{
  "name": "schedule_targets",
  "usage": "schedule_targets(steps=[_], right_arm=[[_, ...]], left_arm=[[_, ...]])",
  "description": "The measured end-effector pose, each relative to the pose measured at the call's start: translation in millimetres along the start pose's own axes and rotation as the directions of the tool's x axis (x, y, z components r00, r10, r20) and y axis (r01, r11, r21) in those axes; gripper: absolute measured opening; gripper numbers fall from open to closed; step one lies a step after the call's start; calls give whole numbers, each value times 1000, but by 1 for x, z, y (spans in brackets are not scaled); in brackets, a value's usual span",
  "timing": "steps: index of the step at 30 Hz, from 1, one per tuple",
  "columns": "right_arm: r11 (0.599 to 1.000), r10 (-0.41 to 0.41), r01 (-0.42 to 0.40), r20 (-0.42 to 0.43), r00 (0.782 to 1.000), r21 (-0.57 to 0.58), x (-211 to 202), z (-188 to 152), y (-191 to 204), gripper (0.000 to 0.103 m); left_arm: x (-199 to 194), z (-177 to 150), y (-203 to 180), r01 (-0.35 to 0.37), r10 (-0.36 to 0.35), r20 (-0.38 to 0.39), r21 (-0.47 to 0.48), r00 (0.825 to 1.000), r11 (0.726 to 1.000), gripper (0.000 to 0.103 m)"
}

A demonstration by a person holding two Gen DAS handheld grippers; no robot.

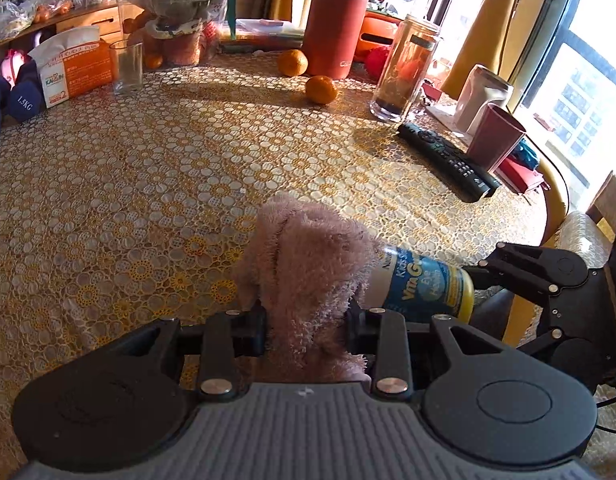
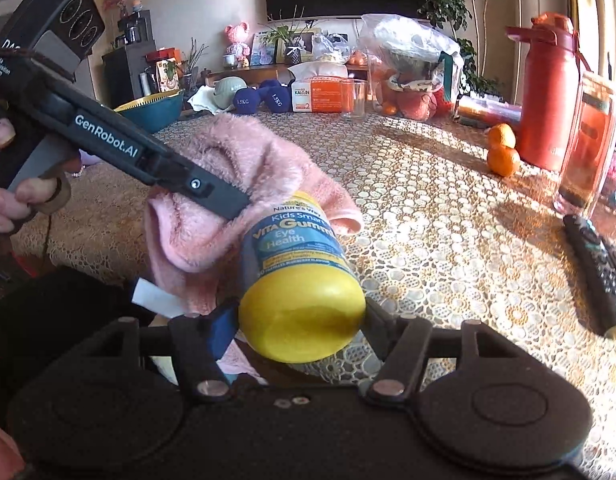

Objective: Clean container
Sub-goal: 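Keep wiping the jar with the left gripper's towel while the right gripper turns it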

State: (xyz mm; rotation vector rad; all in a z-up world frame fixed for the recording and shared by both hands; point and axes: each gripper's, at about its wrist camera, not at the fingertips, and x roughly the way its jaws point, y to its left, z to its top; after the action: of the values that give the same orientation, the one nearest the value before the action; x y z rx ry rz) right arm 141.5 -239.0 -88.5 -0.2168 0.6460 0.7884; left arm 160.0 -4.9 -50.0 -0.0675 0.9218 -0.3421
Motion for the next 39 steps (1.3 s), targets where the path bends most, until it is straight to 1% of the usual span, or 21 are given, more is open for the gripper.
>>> schedule_targets(steps=[2,4,6,7,10,13,16,18,20,22,24,27,31,34,36,39], right_arm=[[998,-18,18,5,1000,-60,3,4,5,64],[990,-35,36,13,999,-138,6,10,11,64],[972,-55,58,20,998,-227,12,17,17,64],[956,-70,74,25,997,-282,16,20,21,64],[916,-92,97,32,995,-390,28,24,28,64],[902,-89,93,31,996,-422,37,27,30,64],[909,-79,83,27,996,-408,39,29,28,64],[912,-74,78,25,997,-402,40,29,26,64],[913,-75,77,21,997,-401,40,29,25,64],[911,-80,80,19,997,-405,41,27,25,64],[912,-83,82,15,996,-402,42,25,25,64],[929,-74,73,12,997,-362,41,23,20,64],[952,-51,52,9,999,-302,36,19,16,64],[973,-26,31,24,999,-227,28,17,10,65],[992,4,1,35,999,-128,22,16,1,66],[998,52,-53,44,998,30,19,16,-15,67]], left_arm=[[0,-2,9,-18,18,-5,-15,1000,1000,34],[-6,-1,19,-3,4,12,-48,1000,999,34],[-13,3,24,3,0,32,-65,999,998,34],[-19,7,26,10,-7,47,-70,999,998,34],[-34,22,22,38,-33,84,-58,996,998,34],[-40,36,4,76,-76,108,-1,991,997,34],[-32,46,-22,112,-120,94,78,988,991,34],[-20,48,-37,107,-117,69,126,991,986,34],[-7,47,-43,98,-105,43,142,994,985,34],[2,45,-39,78,-82,28,125,996,989,34],[4,43,-29,71,-74,29,92,997,993,34],[3,41,-14,35,-37,29,62,999,997,34],[4,39,5,17,-17,20,16,1000,1000,34],[3,35,12,26,-26,22,-6,999,1000,34],[2,33,13,28,-28,24,-7,999,1000,34],[1,27,15,25,-25,19,-13,1000,1000,34]])
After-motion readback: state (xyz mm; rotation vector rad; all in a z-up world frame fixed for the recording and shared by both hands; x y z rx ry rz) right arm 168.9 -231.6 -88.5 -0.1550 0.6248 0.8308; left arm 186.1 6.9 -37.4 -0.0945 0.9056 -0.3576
